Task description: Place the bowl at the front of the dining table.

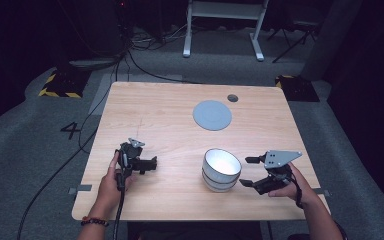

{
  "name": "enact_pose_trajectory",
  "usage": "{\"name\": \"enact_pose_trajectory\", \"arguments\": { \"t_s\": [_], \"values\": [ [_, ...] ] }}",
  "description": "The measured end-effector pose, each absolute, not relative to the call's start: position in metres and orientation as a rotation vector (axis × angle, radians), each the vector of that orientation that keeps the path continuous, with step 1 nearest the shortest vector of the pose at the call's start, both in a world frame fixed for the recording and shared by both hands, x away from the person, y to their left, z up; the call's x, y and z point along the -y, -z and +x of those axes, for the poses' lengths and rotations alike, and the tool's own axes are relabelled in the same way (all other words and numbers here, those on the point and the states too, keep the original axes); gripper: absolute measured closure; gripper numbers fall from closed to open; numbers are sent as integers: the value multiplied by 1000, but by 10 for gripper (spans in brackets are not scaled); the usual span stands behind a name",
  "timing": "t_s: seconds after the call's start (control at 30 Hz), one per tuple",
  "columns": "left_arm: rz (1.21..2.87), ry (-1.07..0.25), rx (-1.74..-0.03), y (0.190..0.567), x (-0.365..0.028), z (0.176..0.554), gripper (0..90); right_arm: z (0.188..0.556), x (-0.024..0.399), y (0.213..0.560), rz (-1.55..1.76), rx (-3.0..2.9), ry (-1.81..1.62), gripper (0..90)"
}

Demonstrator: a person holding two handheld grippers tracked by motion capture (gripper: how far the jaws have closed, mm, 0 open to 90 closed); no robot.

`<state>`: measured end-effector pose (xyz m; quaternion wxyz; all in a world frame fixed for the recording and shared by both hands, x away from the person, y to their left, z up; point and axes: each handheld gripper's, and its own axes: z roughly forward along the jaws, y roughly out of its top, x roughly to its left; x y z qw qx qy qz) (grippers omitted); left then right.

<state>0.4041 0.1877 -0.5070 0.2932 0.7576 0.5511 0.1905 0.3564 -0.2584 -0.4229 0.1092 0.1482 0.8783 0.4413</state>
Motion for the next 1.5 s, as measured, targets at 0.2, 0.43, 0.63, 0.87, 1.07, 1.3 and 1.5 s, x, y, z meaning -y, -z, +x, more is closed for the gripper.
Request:
{"name": "enact_pose_trajectory", "arguments": {
  "t_s": [0.2, 0.43, 0.63, 0.87, 1.07, 1.3, 1.5],
  "values": [
    [2018, -510, -1467, 507, -188, 404, 0, 354, 251, 419, 408, -2590, -1288, 215],
    [2018, -510, -1468, 507, -188, 404, 0, 353, 247, 413, 376, -2584, -1301, 216],
    [2018, -510, -1467, 507, -188, 404, 0, 353, 238, 412, 334, -2594, -1300, 216],
    [2018, -510, -1467, 507, -188, 404, 0, 352, 228, 409, 303, -2608, -1282, 217],
    [2018, -510, -1467, 507, -188, 404, 0, 352, 223, 409, 275, -2619, -1293, 221],
    [2018, -510, -1467, 507, -188, 404, 0, 353, 213, 410, 251, -2655, -1304, 230],
    [2018, -510, -1467, 507, -188, 404, 0, 356, 203, 412, 235, -2691, -1306, 244]
  ]
}}
